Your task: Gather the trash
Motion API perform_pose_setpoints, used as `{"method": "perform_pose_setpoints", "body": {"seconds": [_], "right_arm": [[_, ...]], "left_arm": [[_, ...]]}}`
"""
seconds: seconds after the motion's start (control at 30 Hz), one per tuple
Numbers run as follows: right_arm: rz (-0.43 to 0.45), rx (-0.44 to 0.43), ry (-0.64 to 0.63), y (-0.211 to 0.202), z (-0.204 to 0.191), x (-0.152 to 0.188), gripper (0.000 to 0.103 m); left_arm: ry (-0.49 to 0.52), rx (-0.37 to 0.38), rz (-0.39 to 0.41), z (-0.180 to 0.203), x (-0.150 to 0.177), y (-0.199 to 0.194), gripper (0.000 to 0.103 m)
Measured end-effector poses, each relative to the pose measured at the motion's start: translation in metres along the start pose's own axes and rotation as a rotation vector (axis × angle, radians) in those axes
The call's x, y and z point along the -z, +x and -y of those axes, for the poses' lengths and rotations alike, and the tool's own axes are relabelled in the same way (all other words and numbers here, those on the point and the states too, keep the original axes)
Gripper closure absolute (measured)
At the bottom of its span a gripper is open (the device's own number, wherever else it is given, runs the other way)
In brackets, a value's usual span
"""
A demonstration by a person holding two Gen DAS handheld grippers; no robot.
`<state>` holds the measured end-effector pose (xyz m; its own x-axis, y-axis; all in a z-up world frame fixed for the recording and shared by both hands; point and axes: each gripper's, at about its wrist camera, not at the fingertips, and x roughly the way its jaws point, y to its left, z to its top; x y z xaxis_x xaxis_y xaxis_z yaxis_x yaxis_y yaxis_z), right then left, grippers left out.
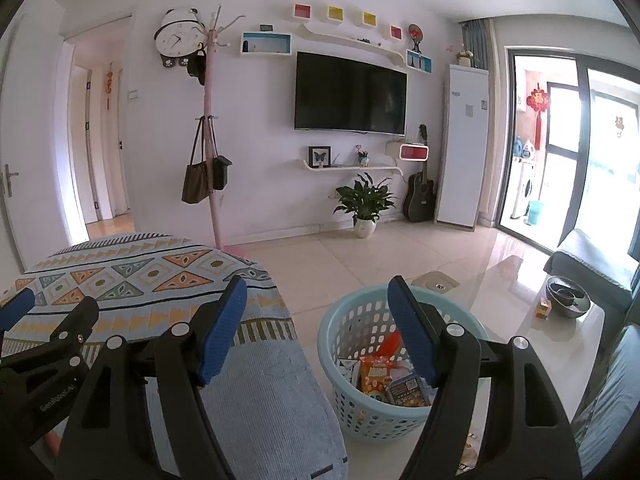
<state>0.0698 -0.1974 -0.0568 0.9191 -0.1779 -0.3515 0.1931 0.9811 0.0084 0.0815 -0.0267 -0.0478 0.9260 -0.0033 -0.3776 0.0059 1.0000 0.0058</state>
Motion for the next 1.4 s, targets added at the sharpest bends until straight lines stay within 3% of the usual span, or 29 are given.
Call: {"method": "perform_pose_setpoints", "body": {"seconds": [1.4], "right_arm": [[-0.016,0.003,0.007,0.0,0.011,0.001,0.034]], "left_arm": [[-0.004,-0.008,-0.012,0.004,0.001,0.0,0.007]]}}
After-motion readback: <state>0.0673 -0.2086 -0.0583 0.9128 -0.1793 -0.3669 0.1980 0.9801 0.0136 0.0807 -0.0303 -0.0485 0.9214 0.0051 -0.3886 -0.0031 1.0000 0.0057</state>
